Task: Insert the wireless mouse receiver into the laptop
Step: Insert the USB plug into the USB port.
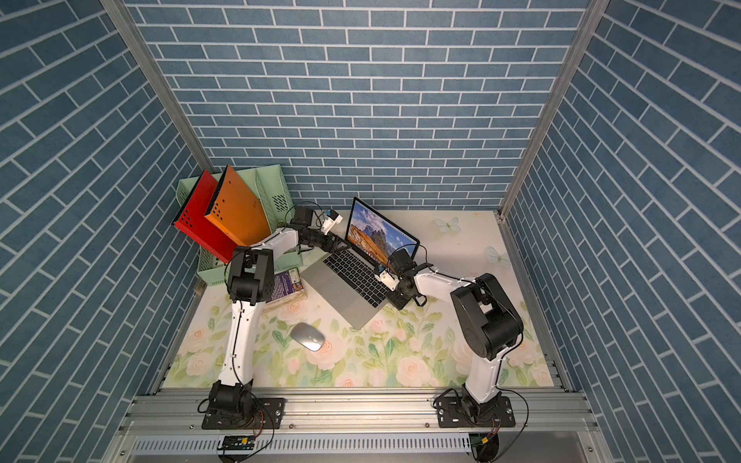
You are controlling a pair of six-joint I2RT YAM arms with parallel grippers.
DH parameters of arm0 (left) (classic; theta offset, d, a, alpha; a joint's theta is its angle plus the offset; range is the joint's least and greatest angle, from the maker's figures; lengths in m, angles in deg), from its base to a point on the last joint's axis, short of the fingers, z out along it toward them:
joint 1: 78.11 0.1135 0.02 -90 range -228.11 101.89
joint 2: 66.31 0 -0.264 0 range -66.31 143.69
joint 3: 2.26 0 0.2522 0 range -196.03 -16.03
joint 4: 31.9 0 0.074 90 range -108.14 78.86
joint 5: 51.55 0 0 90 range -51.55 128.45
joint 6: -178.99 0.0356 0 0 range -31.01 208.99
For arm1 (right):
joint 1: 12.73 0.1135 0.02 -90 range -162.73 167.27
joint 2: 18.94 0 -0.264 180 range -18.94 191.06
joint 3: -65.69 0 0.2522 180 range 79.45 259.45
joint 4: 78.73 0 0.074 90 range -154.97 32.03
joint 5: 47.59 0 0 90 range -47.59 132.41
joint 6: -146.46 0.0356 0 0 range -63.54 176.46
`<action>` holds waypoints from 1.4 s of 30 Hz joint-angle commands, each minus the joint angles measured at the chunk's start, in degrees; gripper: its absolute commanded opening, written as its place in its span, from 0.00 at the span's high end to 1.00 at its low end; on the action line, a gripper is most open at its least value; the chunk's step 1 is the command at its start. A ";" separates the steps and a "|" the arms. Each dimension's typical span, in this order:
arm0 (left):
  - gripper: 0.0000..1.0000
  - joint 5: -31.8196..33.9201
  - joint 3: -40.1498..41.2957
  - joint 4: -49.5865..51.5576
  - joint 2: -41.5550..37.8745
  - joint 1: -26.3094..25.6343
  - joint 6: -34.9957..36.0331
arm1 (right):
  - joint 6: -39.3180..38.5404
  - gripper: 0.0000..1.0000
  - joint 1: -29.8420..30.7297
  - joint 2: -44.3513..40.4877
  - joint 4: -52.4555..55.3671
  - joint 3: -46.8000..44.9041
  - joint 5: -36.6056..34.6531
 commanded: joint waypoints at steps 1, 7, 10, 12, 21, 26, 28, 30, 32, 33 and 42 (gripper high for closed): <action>0.28 -1.20 5.90 13.83 4.05 -3.82 -3.36 | -2.92 0.95 0.58 -1.37 -22.63 0.03 -4.15; 0.23 3.64 10.00 3.55 1.99 -1.85 -13.34 | 2.72 0.65 0.57 -10.38 -18.27 -6.20 -7.38; 0.23 4.99 12.38 -1.70 0.82 -0.71 -17.98 | 7.74 0.50 0.53 -15.95 -15.17 -8.46 -7.50; 0.23 5.61 13.30 -3.27 0.13 -0.32 -19.28 | 11.60 0.41 0.57 -20.14 -13.38 -9.80 -8.04; 0.21 7.94 15.51 -4.79 -1.78 0.08 -19.53 | 53.74 0.37 0.56 -24.95 -12.49 -15.16 -4.59; 0.21 7.86 15.50 -4.99 -1.81 0.18 -19.56 | 62.54 0.35 0.59 -19.82 -12.59 -14.32 4.73; 0.21 7.77 15.57 -4.99 -1.89 0.26 -19.57 | 63.02 0.35 0.56 -17.16 -12.69 -14.04 6.24; 0.21 7.77 15.67 -4.97 -1.96 0.27 -19.45 | 63.10 0.35 0.52 -14.96 -13.25 -13.75 6.60; 0.21 7.65 15.72 -4.94 -1.97 0.27 -19.44 | 63.75 0.35 0.58 -13.12 -13.26 -13.40 6.65; 0.21 7.63 15.68 -4.90 -1.96 0.34 -19.39 | 63.89 0.35 0.58 -12.07 -13.43 -13.20 6.85; 0.21 7.33 15.50 -4.82 -1.78 0.61 -19.45 | 61.98 0.36 0.58 -5.62 -16.74 -11.55 8.05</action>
